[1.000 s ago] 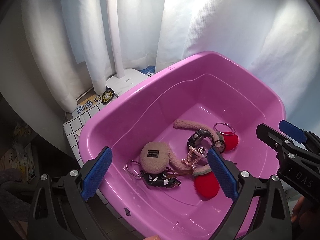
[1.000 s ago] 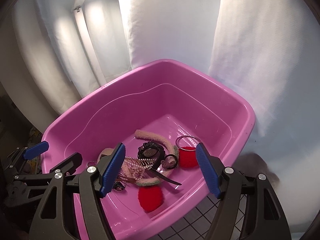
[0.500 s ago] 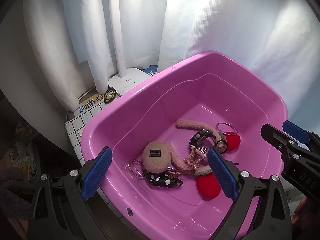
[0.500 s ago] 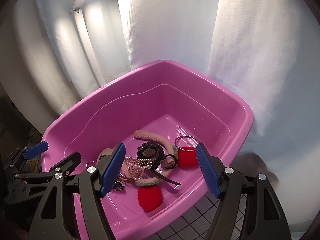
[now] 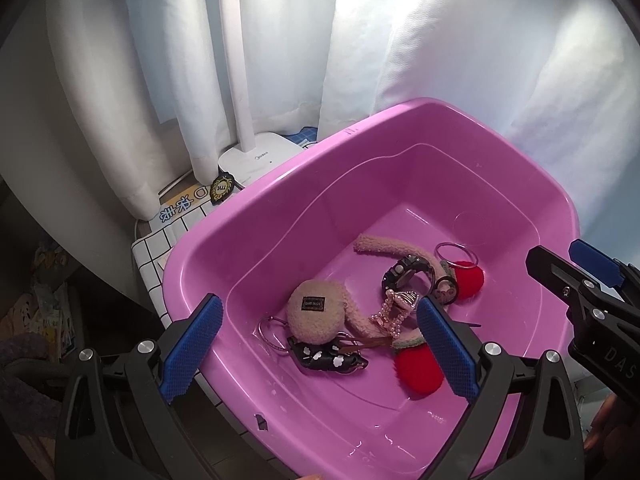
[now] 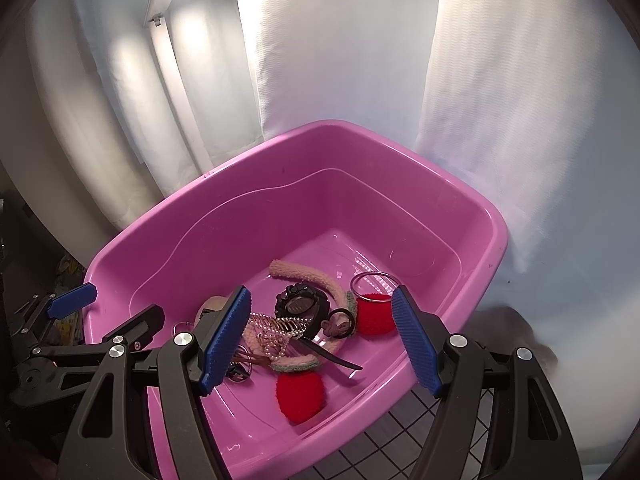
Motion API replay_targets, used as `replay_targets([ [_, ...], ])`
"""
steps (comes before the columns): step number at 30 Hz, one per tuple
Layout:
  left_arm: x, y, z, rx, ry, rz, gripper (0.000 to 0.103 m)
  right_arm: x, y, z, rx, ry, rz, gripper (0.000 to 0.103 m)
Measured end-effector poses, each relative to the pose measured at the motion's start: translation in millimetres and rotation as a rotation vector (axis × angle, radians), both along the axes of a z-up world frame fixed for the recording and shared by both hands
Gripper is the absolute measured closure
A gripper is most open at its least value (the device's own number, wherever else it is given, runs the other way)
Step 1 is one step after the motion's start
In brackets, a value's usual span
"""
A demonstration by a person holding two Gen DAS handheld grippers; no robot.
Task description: Organize jewelry
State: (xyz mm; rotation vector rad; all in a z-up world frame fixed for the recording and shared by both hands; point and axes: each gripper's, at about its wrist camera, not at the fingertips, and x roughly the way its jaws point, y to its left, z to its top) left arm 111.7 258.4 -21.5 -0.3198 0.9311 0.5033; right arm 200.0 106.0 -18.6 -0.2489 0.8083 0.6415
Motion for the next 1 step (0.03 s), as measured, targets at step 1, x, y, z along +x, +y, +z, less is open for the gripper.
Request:
replay_targets([
  [1,-0.1,0.1,-0.2,-0.001,0.000,-0.001,0.007,0.0,-0.1,0.0,0.000,0.001,0.000,0.033],
])
